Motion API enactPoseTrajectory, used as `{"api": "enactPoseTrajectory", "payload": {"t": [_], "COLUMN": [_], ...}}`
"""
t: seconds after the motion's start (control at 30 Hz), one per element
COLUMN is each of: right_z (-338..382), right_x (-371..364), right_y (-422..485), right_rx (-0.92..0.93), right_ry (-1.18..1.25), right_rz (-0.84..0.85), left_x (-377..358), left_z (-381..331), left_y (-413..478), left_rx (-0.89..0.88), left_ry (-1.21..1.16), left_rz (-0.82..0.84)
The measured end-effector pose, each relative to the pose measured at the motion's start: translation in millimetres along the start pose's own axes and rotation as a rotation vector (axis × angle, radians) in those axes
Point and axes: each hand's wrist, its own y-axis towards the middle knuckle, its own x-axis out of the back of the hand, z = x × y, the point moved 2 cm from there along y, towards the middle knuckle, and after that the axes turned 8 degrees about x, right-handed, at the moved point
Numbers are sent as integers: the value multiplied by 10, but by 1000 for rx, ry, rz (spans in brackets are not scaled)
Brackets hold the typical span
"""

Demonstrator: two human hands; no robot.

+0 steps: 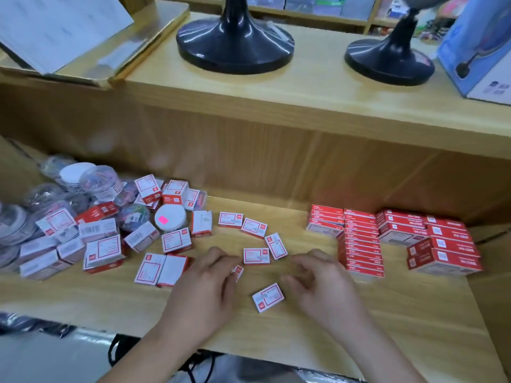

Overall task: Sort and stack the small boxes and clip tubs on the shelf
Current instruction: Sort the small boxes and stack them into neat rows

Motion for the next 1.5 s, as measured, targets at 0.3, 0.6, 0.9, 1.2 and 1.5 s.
{"api": "enactPoseTrajectory", "payload": {"t": [0.3,0.6,0.9,1.2,1.5], "right_z": [139,19,-190,-228,-238], "right_x": [-393,-325,-264,-187,-173], "right_y": [-261,-168,-190,-243,-283], "right_rx": [-18,-89,-68,-155,-184], "right_ry": [-99,-136,-22,95,297], "right_rz": [141,126,178,78,-78], "left_x": [-100,-122,-158,-231,-198], "left_z": [206,118,205,103,241], "left_y": [-309,-82,112,86,-13], "left_rx": [302,267,141,141,118], "left_ry": [-12,-16,-99,23,-244], "left_rz": [2,141,236,144,212]}}
